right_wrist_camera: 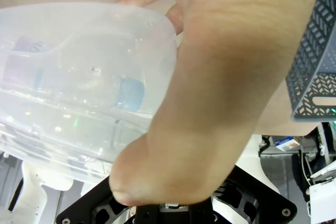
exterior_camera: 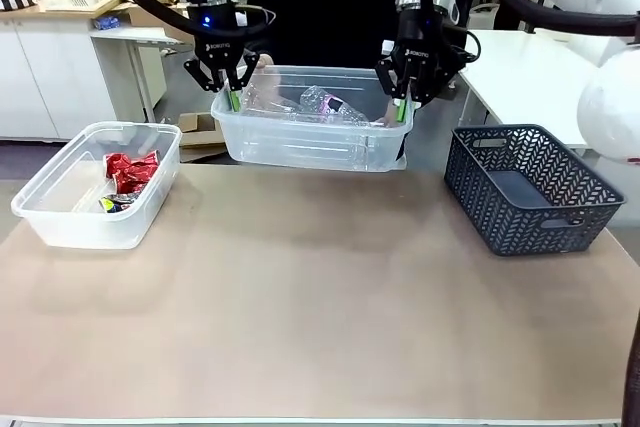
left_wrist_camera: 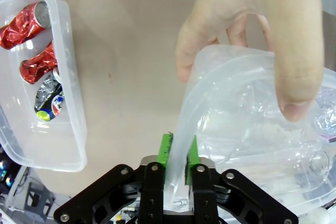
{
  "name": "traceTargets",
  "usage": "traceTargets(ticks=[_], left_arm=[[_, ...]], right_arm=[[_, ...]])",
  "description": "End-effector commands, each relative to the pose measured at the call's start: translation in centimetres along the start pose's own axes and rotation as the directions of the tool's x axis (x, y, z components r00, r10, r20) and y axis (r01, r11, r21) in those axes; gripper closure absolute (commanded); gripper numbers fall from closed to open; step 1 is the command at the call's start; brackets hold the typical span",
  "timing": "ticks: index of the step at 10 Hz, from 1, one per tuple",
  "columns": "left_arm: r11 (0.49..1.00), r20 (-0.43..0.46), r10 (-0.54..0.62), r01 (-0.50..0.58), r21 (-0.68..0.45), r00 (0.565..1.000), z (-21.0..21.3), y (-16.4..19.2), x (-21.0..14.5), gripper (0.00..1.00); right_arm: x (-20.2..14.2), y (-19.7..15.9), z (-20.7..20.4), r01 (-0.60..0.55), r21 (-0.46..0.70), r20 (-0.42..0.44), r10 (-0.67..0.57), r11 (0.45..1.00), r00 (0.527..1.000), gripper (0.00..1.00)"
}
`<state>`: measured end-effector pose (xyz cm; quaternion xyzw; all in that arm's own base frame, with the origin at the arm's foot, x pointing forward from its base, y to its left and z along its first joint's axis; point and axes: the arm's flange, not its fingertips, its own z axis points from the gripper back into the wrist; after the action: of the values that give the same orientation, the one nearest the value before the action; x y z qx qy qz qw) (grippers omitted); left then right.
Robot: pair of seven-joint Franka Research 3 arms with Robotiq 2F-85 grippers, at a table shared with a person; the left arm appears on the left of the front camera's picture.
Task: Sort the waste into each basket.
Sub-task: Release the Organizing box you were holding.
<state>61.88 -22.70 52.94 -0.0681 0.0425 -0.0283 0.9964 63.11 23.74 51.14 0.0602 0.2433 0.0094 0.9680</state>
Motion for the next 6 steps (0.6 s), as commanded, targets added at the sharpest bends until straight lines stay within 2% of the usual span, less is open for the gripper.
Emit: traceTargets(ticks=[1,2,3,4,5,6], left_arm=[[0.999,-0.008,-0.032,0.032,0.028,0.999,-0.11,-0.26,-0.17,0.15],[0.999,-0.005,-0.028,0.028,0.034,1.000,-0.09,-0.26,-0.38,0.00],[0.999,-0.002,-0.031,0.031,0.030,1.000,-0.10,-0.20,-0.54,0.00],[0.999,-0.004,-0.028,0.028,0.027,1.000,-0.14,-0.43,-0.57,0.00],[0.999,-0.007,-0.030,0.030,0.033,1.000,-0.25,-0.41,-0.54,0.02],[0.999,-0.015,-0.031,0.032,0.029,0.999,-0.29,-0.43,-0.46,0.00]], right_arm=[[-0.43,0.00,-0.43,0.015,0.003,0.023,-0.015,1.000,1.000,0.00],[-0.71,-0.14,-0.34,0.016,0.003,0.034,-0.016,1.000,0.999,0.00],[-0.49,-0.20,-0.34,0.020,-0.001,0.037,-0.020,1.000,0.999,0.00],[-0.41,-0.23,-0.35,0.033,0.004,0.041,-0.033,0.999,0.999,0.14],[-0.61,-0.35,-0.24,0.036,0.013,0.058,-0.037,0.999,0.998,0.04],[-0.69,-0.52,-0.18,0.042,0.014,0.062,-0.043,0.999,0.997,0.00]])
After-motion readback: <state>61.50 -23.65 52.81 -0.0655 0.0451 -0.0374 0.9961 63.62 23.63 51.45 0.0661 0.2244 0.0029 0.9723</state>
